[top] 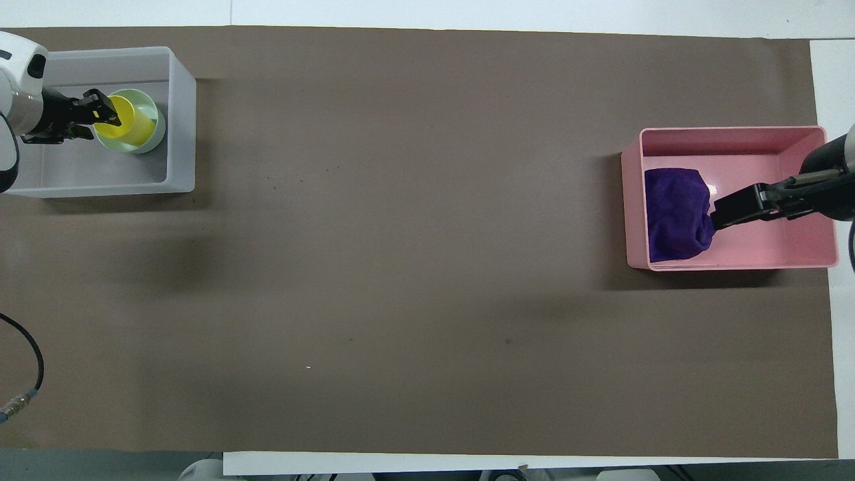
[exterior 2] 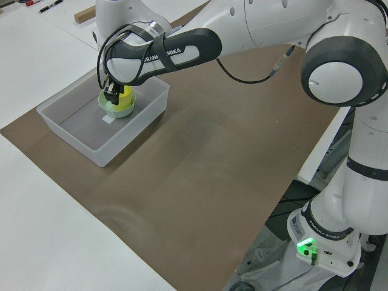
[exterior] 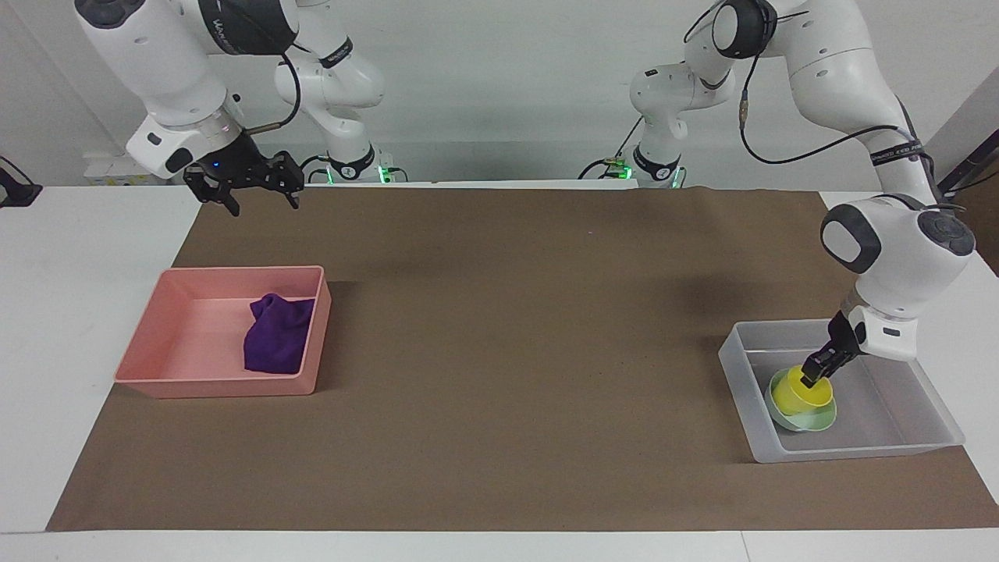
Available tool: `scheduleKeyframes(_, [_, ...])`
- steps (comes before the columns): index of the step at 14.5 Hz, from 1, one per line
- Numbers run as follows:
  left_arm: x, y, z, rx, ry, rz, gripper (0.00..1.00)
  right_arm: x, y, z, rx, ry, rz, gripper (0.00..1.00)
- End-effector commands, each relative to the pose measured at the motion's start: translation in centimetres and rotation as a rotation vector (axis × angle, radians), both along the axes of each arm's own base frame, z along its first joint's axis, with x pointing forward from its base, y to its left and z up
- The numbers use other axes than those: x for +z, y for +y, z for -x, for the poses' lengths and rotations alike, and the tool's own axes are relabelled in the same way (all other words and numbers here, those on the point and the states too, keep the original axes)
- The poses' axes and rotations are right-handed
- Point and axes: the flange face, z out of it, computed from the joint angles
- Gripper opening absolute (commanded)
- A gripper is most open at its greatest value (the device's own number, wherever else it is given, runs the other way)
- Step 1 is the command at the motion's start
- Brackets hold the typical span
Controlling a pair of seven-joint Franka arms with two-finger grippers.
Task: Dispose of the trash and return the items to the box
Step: 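Carry the yellow cup with the left gripper into the clear bin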
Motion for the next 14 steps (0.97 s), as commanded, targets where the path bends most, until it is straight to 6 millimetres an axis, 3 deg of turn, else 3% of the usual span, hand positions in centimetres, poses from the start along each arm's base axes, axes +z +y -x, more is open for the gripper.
scheduleKeyframes(1, [8.3, -1.2, 3.4, -0.047, 0.03, -0.031, 1.0, 0.1, -0.3, 0.6, -0.01, -0.018, 0.006, 0.99])
scheduleKeyframes(4, [14.6, -3.9, 8.6, -0.108, 0.123, -0.043, 1.0, -0.1, 0.2, 0.5, 0.0, -0.023, 0.005, 0.99])
scheduleKeyframes(8, [19.4, -10.4, 13.5, -0.275, 0.188, -0.068, 1.0, -1.8, -0.3, -0.1, -0.011, -0.021, 0.005, 0.99])
scheduleKeyframes(10, [21.4, -11.0, 13.9, -0.339, 0.165, -0.076, 1.0, -3.8, -0.6, -1.2, -0.011, -0.023, 0.005, 0.98])
scheduleKeyframes(14, [21.8, -10.6, 13.9, -0.359, 0.183, -0.075, 1.0, -8.8, -2.8, -4.4, -0.003, -0.064, 0.003, 0.98])
